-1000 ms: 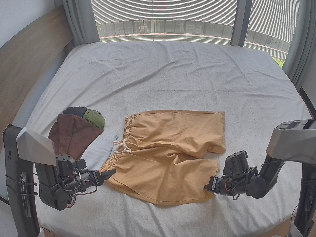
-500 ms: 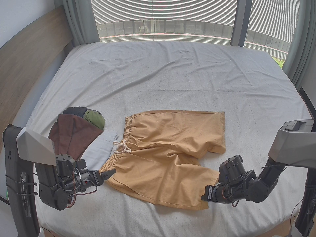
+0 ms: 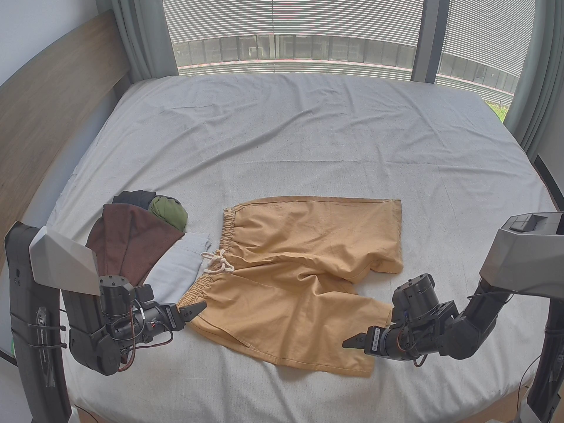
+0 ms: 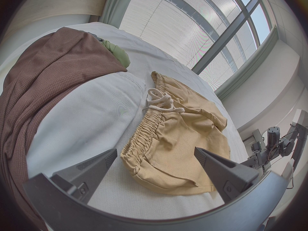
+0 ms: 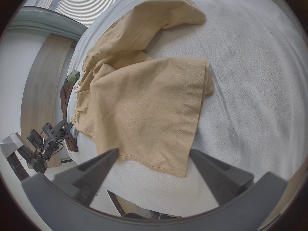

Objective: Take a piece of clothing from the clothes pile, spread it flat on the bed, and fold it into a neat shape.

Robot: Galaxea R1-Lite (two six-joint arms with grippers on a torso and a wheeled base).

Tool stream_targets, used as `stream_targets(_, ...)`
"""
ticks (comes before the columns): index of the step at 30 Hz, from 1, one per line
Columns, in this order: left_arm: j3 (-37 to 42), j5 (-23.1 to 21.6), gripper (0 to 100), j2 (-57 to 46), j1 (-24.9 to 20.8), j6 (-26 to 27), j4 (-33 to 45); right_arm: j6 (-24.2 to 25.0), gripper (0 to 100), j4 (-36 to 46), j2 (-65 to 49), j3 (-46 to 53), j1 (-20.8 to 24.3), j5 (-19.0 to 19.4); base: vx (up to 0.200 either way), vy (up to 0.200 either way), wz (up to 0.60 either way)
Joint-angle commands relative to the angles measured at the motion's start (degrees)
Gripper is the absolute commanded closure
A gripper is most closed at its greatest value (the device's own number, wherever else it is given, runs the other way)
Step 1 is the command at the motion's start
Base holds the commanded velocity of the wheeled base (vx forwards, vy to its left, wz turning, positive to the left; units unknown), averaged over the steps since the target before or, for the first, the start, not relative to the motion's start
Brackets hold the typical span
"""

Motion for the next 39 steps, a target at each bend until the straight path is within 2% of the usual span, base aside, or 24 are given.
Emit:
stream_targets(1,-0.13,-0.01,0,0.06,-0.05,-0.01,-0.04,0.09,0,-0.03,-0.46,-1.07,-3.56,-0.01,0.0,0.0,0.0)
stream_targets(7,-0.13,-0.01,0,-0.03,-0.05,-0.01,-0.04,0.0,0,-0.03,0.24,-3.44,-9.36,0.25,0.0,0.0,0.0)
stream_targets(11,0.05,-0.01,0,-0.03,-0.05,0.07,-0.04,0.09,0,-0.03,1.73,-5.2,-11.38,1.22,0.0,0.0,0.0)
stream_targets(29,-0.04,-0.01,0,-0.03,-0.05,-0.01,-0.04,1.85,0,0.68,3.49,-11.97,-11.2,1.83,0.0,0.0,0.0)
stream_targets(39,-0.04,-0.01,0,-0.11,0.04,0.07,-0.04,4.48,0,0.59,6.48,-14.96,-11.38,1.48,0.0,0.0,0.0)
